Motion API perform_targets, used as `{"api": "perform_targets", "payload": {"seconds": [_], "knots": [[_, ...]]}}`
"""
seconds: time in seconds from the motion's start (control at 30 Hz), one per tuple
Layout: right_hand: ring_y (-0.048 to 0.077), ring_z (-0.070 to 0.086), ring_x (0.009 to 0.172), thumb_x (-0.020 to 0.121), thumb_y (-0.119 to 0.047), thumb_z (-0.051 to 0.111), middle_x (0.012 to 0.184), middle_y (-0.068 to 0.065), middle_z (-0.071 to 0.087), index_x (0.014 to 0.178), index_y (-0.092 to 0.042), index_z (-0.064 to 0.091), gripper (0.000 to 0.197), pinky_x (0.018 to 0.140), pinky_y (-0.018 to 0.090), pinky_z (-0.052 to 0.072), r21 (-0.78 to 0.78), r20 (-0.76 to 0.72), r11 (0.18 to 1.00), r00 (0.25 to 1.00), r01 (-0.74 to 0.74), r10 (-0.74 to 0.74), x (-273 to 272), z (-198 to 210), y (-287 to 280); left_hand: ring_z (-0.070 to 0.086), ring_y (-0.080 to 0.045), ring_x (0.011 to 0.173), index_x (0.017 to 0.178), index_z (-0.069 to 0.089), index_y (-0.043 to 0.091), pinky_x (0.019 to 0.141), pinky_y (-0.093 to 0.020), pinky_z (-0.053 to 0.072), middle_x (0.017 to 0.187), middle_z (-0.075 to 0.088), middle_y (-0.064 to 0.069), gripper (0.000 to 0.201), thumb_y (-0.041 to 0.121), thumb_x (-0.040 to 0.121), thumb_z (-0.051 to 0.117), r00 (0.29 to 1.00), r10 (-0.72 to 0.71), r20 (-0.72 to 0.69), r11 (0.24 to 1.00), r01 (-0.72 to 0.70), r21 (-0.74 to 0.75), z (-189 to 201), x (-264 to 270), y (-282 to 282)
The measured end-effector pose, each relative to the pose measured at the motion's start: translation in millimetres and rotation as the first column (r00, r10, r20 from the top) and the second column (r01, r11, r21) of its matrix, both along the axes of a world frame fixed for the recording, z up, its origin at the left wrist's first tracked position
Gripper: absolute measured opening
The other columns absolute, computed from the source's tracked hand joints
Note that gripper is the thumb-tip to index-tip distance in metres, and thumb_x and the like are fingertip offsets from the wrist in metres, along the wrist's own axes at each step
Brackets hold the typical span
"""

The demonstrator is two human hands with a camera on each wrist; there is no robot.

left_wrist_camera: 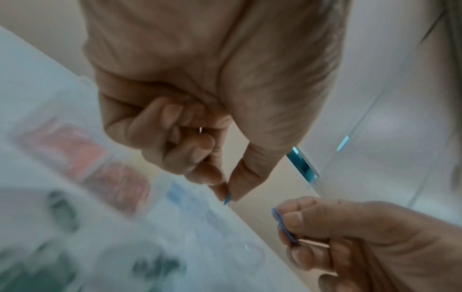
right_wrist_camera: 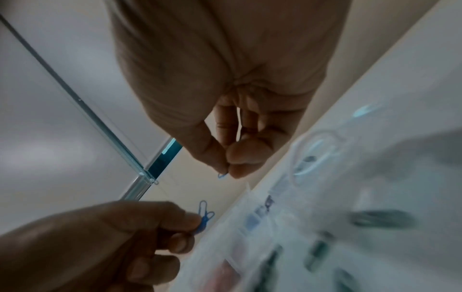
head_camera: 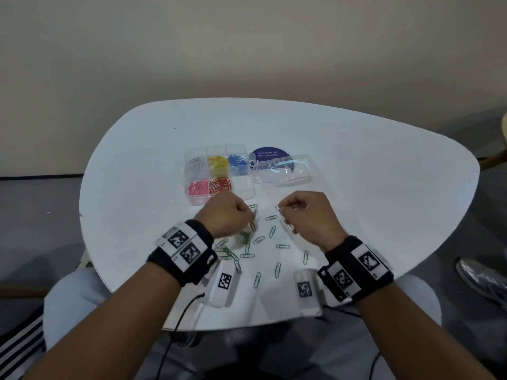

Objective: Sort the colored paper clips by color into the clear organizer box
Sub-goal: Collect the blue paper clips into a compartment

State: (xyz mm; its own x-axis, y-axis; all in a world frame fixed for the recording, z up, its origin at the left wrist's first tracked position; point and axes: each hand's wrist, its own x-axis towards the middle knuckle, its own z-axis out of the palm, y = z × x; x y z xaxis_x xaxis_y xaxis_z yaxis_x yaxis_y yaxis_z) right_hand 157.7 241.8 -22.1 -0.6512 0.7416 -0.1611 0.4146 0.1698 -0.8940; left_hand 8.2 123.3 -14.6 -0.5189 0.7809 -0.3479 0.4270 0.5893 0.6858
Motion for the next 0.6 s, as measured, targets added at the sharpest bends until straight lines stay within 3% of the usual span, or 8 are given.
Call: {"api": "perform_targets", "payload": {"seconds": [0.07,0.17,0.27,0.33,0.4,0.47,0.6], "knots": [[0.014,0.064,0.067,0.083,-0.005,0.068,0.072,-0.003,0.069,0.071,-0.02,0.069,0.019,0.058,0.024,0.05,0.07,-0.013,0.996,0.999,-0.049,0.05,-28.5,12.4,9.8,0.061,-0.004,0.061,0.071,0.07,0.008,0.055,-0.02,0.045,0.073,0.065,0.004,0.023,0.024,0.086,0.07,0.993,0.114,0.011,0.993,-0.114,0.03,11.3,-26.8,11.9],[0.016,0.065,0.068,0.081,-0.005,0.065,0.067,-0.006,0.067,0.065,-0.024,0.066,0.025,0.063,0.031,0.054,0.12,-0.04,0.992,0.998,-0.041,0.046,-79.4,25.0,29.7,0.046,-0.009,0.04,0.059,0.05,0.013,0.046,-0.02,0.033,0.055,0.049,0.001,0.033,0.025,0.08,0.072,0.952,0.301,0.052,0.953,-0.303,0.023,26.2,-59.1,37.7],[0.02,0.069,0.064,0.077,-0.007,0.063,0.063,-0.004,0.069,0.064,-0.019,0.069,0.019,0.067,0.04,0.061,0.104,-0.02,0.995,1.0,0.002,0.0,-121.4,25.9,50.0,0.041,-0.016,0.047,0.075,0.056,0.007,0.045,-0.02,0.03,0.063,0.049,-0.004,0.025,0.027,0.079,0.07,0.897,0.428,0.107,0.902,-0.431,0.001,30.6,-76.5,60.7],[0.019,0.07,0.06,0.081,-0.005,0.063,0.068,0.005,0.071,0.073,-0.008,0.072,0.013,0.066,0.043,0.062,0.036,-0.011,0.999,1.0,0.004,-0.004,-133.7,21.1,57.5,0.042,-0.018,0.049,0.083,0.06,0.004,0.046,-0.021,0.032,0.069,0.055,-0.007,0.026,0.029,0.082,0.069,0.89,0.448,0.088,0.893,-0.451,0.012,24.5,-82.3,70.8],[0.016,0.069,0.057,0.084,-0.003,0.061,0.071,0.011,0.071,0.076,-0.004,0.072,0.014,0.061,0.038,0.062,0.008,-0.012,1.0,1.0,0.028,-0.028,-129.6,16.8,59.1,0.047,-0.02,0.054,0.088,0.067,0.0,0.052,-0.023,0.037,0.081,0.066,-0.012,0.033,0.032,0.085,0.067,0.898,0.434,0.064,0.899,-0.437,0.037,14.6,-87.2,72.0],[0.011,0.065,0.052,0.086,-0.001,0.058,0.071,0.009,0.069,0.072,-0.009,0.069,0.019,0.049,0.028,0.055,-0.008,-0.047,0.997,0.996,0.076,-0.076,-109.7,13.6,58.4,0.051,-0.019,0.057,0.092,0.072,0.0,0.058,-0.022,0.04,0.087,0.072,-0.011,0.032,0.031,0.091,0.062,0.907,0.41,0.091,0.901,-0.419,0.113,9.6,-90.1,59.4],[0.01,0.059,0.051,0.088,-0.004,0.064,0.072,0.006,0.068,0.083,-0.009,0.069,0.009,0.043,0.02,0.045,-0.057,-0.111,0.983,0.977,0.176,-0.181,-38.8,7.2,55.0,0.054,-0.009,0.046,0.092,0.072,0.011,0.042,-0.016,0.042,0.075,0.067,-0.003,0.013,0.02,0.093,0.062,0.881,0.453,0.136,0.822,-0.472,0.318,4.5,-94.8,3.1]]}}
